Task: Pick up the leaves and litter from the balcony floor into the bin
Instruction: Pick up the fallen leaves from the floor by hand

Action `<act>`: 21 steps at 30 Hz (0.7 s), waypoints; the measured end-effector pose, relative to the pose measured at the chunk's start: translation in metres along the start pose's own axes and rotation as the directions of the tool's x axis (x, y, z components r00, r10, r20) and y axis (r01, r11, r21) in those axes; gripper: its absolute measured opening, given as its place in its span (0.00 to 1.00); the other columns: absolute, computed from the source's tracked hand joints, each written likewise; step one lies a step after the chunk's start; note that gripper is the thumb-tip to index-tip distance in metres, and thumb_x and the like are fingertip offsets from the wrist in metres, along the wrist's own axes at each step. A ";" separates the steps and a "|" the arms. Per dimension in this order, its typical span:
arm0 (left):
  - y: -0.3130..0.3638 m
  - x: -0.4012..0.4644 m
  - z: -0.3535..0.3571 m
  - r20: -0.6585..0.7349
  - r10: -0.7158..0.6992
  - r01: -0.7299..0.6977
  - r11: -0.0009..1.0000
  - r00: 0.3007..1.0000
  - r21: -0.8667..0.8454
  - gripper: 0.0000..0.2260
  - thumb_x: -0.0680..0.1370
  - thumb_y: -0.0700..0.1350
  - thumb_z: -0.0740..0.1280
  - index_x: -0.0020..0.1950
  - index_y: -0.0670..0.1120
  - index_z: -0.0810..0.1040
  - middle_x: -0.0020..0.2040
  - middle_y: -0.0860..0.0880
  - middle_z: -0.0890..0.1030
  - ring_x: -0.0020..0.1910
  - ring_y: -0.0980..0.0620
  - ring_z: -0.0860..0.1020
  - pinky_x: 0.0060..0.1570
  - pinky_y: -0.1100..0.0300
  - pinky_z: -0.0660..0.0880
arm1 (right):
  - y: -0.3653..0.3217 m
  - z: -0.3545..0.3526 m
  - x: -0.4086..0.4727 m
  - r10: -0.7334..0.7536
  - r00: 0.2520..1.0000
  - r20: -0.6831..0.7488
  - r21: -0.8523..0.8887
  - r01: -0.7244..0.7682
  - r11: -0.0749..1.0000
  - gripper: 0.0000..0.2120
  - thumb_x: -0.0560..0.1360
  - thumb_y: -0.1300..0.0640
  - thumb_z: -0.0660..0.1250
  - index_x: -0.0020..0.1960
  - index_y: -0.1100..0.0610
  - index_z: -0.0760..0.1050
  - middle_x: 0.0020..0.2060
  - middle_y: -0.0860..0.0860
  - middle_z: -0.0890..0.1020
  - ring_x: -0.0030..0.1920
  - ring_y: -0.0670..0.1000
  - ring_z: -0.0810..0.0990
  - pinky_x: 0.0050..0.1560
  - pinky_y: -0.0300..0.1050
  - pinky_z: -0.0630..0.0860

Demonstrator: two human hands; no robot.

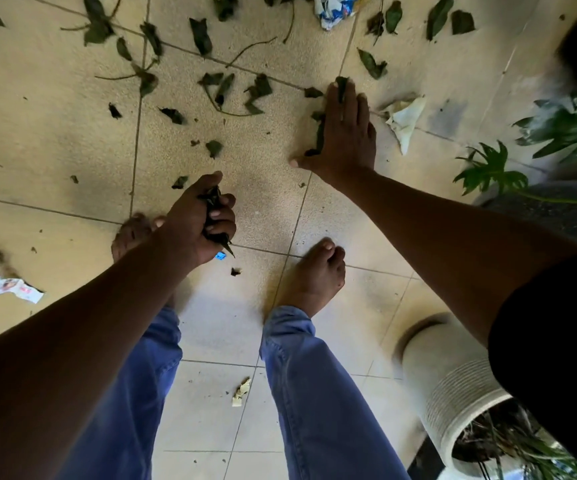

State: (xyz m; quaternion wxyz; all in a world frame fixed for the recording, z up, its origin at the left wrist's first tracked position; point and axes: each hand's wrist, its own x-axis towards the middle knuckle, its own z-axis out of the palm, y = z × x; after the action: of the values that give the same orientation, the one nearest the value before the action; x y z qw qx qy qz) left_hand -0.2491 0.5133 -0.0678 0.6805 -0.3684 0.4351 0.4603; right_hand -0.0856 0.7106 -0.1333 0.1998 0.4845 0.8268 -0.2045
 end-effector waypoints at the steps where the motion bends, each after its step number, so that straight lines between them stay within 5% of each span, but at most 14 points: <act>1: -0.001 0.001 -0.002 0.003 -0.003 0.003 1.000 1.000 0.000 0.18 0.83 0.53 0.59 0.35 0.49 0.68 0.30 0.53 0.69 0.18 0.60 0.64 0.16 0.69 0.58 | -0.002 0.003 -0.004 -0.005 1.000 -0.018 0.002 0.005 1.000 0.63 0.62 0.31 0.76 0.82 0.57 0.47 0.82 0.58 0.49 0.80 0.64 0.50 0.75 0.64 0.62; 6: -0.004 -0.003 -0.007 0.026 -0.023 0.022 0.999 0.999 0.047 0.17 0.83 0.54 0.58 0.37 0.48 0.67 0.26 0.54 0.69 0.18 0.59 0.63 0.17 0.69 0.57 | -0.012 0.020 -0.023 -0.069 0.979 -0.193 -0.046 0.061 0.997 0.43 0.68 0.42 0.77 0.76 0.53 0.64 0.72 0.55 0.67 0.69 0.59 0.68 0.59 0.54 0.77; 11: -0.007 -0.005 -0.017 0.014 -0.028 0.027 0.996 1.000 0.091 0.27 0.83 0.55 0.59 0.25 0.47 0.73 0.28 0.53 0.66 0.18 0.59 0.62 0.18 0.69 0.57 | -0.003 0.030 -0.035 -0.088 0.969 -0.231 -0.047 0.079 0.996 0.34 0.72 0.52 0.74 0.75 0.54 0.67 0.67 0.56 0.71 0.64 0.59 0.71 0.55 0.54 0.79; 17: -0.008 -0.007 -0.029 0.005 -0.046 0.046 0.996 0.999 0.082 0.18 0.83 0.54 0.59 0.37 0.47 0.64 0.25 0.53 0.66 0.17 0.59 0.61 0.16 0.69 0.57 | 0.002 0.020 -0.040 -0.057 0.975 -0.216 -0.109 0.034 0.993 0.40 0.66 0.37 0.74 0.73 0.47 0.64 0.68 0.55 0.70 0.65 0.60 0.71 0.54 0.56 0.77; 21: -0.011 -0.007 -0.035 -0.007 -0.046 0.047 0.996 0.999 0.078 0.18 0.83 0.54 0.59 0.36 0.47 0.65 0.26 0.53 0.67 0.17 0.59 0.62 0.15 0.69 0.57 | -0.004 0.016 -0.039 0.103 0.991 -0.090 0.008 -0.102 0.995 0.46 0.64 0.40 0.79 0.75 0.42 0.59 0.68 0.57 0.66 0.64 0.62 0.68 0.45 0.55 0.76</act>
State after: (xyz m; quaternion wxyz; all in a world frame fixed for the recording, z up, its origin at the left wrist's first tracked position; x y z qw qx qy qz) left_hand -0.2494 0.4761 -0.0723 0.7037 -0.3529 0.4458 0.4260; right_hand -0.0697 0.6722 -0.1253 0.1718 0.5354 0.8086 -0.1732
